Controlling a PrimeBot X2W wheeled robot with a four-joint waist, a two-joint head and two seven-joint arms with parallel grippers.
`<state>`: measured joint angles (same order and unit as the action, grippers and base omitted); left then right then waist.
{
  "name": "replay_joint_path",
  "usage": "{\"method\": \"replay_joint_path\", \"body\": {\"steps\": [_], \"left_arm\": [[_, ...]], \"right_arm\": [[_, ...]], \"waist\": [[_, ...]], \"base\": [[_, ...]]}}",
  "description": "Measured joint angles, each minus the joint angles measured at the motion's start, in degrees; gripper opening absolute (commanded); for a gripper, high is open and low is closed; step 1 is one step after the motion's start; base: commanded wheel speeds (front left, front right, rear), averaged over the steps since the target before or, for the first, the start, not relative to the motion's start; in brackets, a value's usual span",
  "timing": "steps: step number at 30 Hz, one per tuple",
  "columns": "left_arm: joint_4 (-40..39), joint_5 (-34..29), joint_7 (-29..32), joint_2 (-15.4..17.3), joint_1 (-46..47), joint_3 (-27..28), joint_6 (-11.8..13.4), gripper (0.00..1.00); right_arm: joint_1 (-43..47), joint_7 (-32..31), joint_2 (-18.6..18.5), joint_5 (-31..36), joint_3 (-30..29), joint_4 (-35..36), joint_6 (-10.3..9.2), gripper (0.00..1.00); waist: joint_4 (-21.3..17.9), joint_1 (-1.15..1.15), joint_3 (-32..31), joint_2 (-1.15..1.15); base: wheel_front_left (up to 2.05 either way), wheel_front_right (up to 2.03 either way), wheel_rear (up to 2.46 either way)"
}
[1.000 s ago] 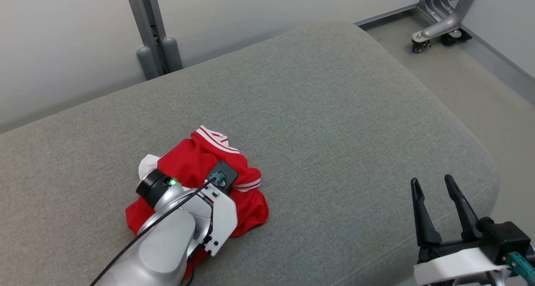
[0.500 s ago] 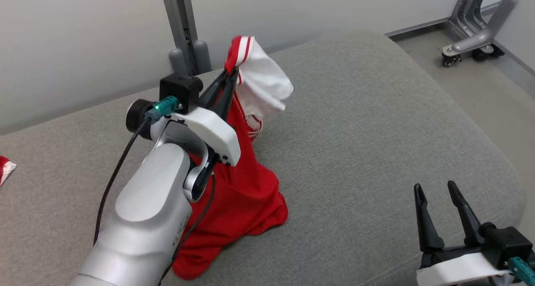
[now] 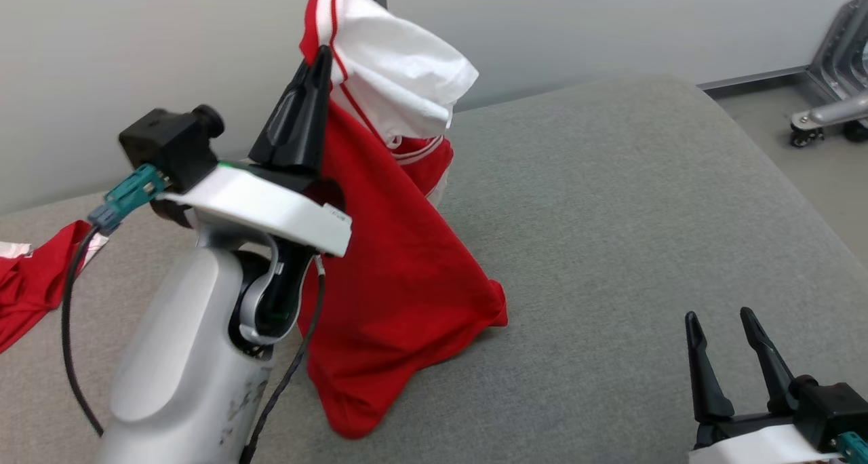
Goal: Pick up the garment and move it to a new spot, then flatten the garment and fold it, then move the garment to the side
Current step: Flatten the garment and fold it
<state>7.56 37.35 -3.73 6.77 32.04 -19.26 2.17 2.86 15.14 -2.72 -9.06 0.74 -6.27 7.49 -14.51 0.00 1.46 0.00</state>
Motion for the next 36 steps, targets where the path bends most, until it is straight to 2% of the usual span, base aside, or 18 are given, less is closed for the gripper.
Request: {"method": "replay_joint_path", "body": {"steps": [6, 8, 11, 14, 17, 20, 26, 29, 30, 31, 32, 33, 36], "left_arm": [[-9.3, 5.6, 3.8, 2.8, -7.5, 2.8, 0.1, 0.00], [-12.4, 9.6, 5.3, 3.5, -11.1, 4.4, -0.7, 0.00], [-17.0, 14.8, 6.7, 7.4, -19.7, 9.2, -1.7, 0.00], [-18.4, 20.8, 5.6, 8.0, -25.6, 13.5, -4.3, 0.00], [-15.5, 22.5, 3.2, 10.0, -30.5, 18.5, -5.0, 0.00], [-9.9, 24.2, 1.3, 9.4, -33.1, 20.6, -5.6, 0.00], [4.9, 21.9, -1.4, 7.6, -33.1, 17.4, -7.3, 0.00], [11.1, 18.8, -3.1, 7.2, -32.3, 15.2, -7.7, 0.00], [12.5, 18.3, -3.6, 7.1, -31.9, 14.5, -7.8, 0.10], [13.5, 18.0, -3.9, 6.7, -31.5, 14.1, -8.0, 0.30], [14.2, 17.8, -4.1, 6.5, -31.3, 13.6, -8.1, 0.58], [14.9, 17.0, -4.4, 6.4, -31.2, 13.0, -8.1, 1.00], [15.6, 14.8, -3.5, 7.1, -31.3, 11.5, -6.6, 1.00]], "right_arm": [[0.0, 0.0, 0.0, 0.2, -0.2, -0.1, 0.00, 1.00], [0.0, 0.0, 0.0, 0.3, -0.2, -0.2, 0.00, 1.00], [0.1, 0.0, 0.0, 0.3, -0.1, -0.4, 0.00, 1.00], [0.5, 0.0, 0.0, 0.2, 0.0, -0.6, 0.00, 1.00], [1.4, 0.0, 0.0, 0.2, 0.0, -1.1, 0.00, 1.00], [1.4, 0.0, 0.0, 0.5, 0.2, -1.3, 0.00, 1.00], [1.2, 0.0, 0.0, 0.9, 1.1, -1.8, 0.00, 1.00], [1.1, 0.0, 0.0, 1.0, 1.7, -2.0, 0.00, 1.00], [1.1, 0.0, 0.0, 1.0, 1.8, -2.0, 0.00, 1.00], [1.1, 0.0, 0.0, 1.0, 1.9, -2.0, 0.00, 1.00], [1.1, 0.0, 0.0, 1.0, 1.9, -2.0, 0.00, 1.00], [1.1, 0.0, 0.0, 1.0, 1.8, -2.0, 0.00, 1.00], [1.4, 0.0, 0.0, 1.0, 1.5, -2.0, 0.00, 1.00]], "waist": [[3.0, 0.00, -0.4, 0.00], [3.9, 0.00, -0.7, 0.00], [4.9, 0.00, -1.1, 0.00], [5.5, 0.00, -1.3, 0.00], [6.2, 0.00, -1.5, 0.00], [6.8, 0.00, -1.7, 0.00], [7.8, 0.00, -2.0, 0.00], [7.6, 0.00, -2.1, 0.00], [7.5, 0.00, -2.1, 0.00], [7.4, 0.00, -2.2, 0.00], [7.2, 0.00, -2.2, 0.00], [7.1, 0.00, -2.2, 0.00], [6.8, 0.00, -2.2, 0.00]], "base": [[0.00, 0.00, 0.00], [0.00, 0.00, 0.00], [0.00, 0.00, 0.00], [0.00, 0.00, 0.00], [0.00, 0.00, 0.00], [0.00, 0.00, 0.00], [0.00, 0.00, 0.00], [0.00, 0.00, 0.00], [0.00, 0.00, 0.00], [0.00, 0.00, 0.00], [0.00, 0.00, 0.00], [0.00, 0.00, 0.00], [0.00, 0.00, 0.00]]}}
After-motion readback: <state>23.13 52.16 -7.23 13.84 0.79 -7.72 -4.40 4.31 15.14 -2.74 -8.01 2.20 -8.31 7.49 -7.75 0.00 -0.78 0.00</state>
